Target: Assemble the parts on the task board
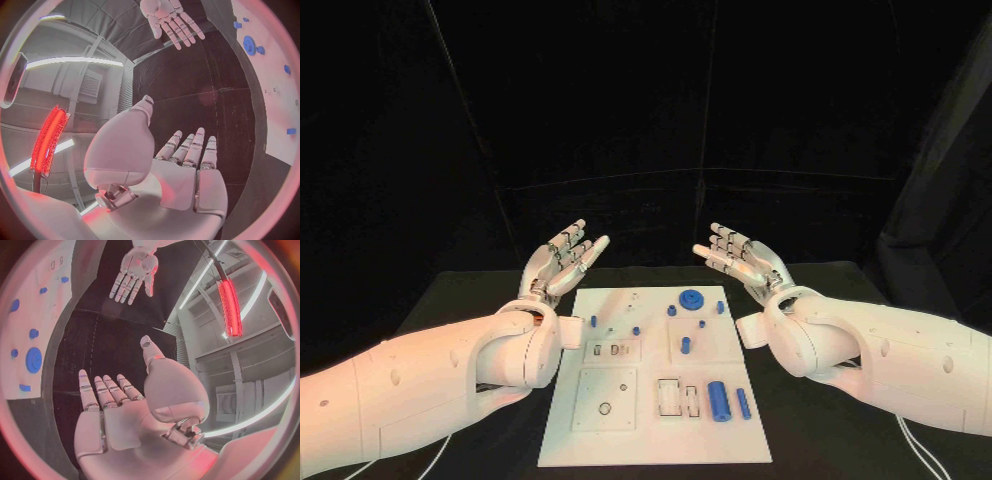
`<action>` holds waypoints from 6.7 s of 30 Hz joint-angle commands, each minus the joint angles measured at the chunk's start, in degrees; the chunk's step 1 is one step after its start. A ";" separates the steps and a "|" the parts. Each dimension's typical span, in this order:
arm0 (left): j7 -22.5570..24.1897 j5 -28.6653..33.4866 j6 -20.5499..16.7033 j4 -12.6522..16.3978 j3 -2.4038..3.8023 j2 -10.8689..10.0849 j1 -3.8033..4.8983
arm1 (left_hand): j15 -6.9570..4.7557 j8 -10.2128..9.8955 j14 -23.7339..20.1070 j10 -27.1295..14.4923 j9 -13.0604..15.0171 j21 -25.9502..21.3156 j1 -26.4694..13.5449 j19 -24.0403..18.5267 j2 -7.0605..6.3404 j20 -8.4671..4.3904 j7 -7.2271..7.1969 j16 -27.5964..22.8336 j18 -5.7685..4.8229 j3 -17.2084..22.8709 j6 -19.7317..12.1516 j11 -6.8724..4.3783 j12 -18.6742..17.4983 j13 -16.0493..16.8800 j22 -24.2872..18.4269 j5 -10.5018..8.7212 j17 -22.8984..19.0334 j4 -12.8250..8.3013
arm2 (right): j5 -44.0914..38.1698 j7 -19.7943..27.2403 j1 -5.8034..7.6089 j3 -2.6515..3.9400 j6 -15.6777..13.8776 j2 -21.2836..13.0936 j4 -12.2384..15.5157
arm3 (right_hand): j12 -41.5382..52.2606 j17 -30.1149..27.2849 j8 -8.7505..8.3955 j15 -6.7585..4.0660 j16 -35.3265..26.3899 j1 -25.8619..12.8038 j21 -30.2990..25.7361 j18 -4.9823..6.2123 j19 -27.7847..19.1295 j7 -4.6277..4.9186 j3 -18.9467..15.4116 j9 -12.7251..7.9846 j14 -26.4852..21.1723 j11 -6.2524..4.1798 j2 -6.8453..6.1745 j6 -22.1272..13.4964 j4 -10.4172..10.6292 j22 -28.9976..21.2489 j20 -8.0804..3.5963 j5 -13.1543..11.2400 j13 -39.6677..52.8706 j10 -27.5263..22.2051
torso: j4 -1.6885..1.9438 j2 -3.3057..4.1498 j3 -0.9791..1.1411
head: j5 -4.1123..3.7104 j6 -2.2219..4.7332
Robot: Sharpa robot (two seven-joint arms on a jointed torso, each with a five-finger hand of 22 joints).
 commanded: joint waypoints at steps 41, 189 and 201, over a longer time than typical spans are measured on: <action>1.00 -3.62 13.00 7.65 0.06 -6.77 1.03 | -3.86 7.67 42.20 46.01 2.31 16.57 7.03 42.59 4.56 -2.17 4.48 12.18 2.00 -0.01 36.63 -2.00 9.52 2.39 6.54 0.24 5.67 -11.11 | -75.87 -23.45 6.15 1.75 15.12 4.78 -10.56 | 3.01 9.55 3.39 -11.01 17.40 10.34 28.23 6.88 51.48 1.45 3.17 2.35 75.50 -6.33 0.45 47.68 -9.48 11.33 -11.06 0.88 2.13 55.83 | 3.01 8.01 -1.18 | -1.99 0.24; -1.35 -3.41 16.17 6.56 0.06 -7.19 2.14 | -3.67 6.84 42.54 45.74 1.90 16.22 6.68 43.02 4.87 -2.17 5.11 11.44 1.89 -0.21 36.21 -1.54 8.34 2.19 6.04 0.24 6.12 -11.82 | -73.34 -37.78 8.37 4.39 20.25 1.46 -7.83 | 61.48 71.78 5.63 -11.47 82.23 12.95 78.55 0.93 59.53 1.44 -3.76 2.67 76.16 -7.60 -11.54 37.91 21.26 65.33 -10.77 2.49 56.65 62.54 | 2.14 13.67 0.13 | -1.93 2.21; -1.43 -3.41 16.37 5.96 0.05 -6.80 2.14 | -3.67 6.83 42.54 45.75 1.90 16.21 6.69 43.01 4.88 -2.16 5.10 11.43 1.89 -0.21 36.21 -1.55 8.33 2.19 6.03 0.24 6.12 -11.84 | -74.46 -38.62 8.36 4.41 21.61 2.82 -9.63 | 68.22 77.35 6.36 -11.14 84.74 14.48 79.27 0.75 59.68 1.75 -4.15 2.64 76.94 -7.16 -10.36 37.25 22.77 66.41 -10.27 3.83 64.49 64.53 | 2.33 13.67 0.03 | -2.18 1.90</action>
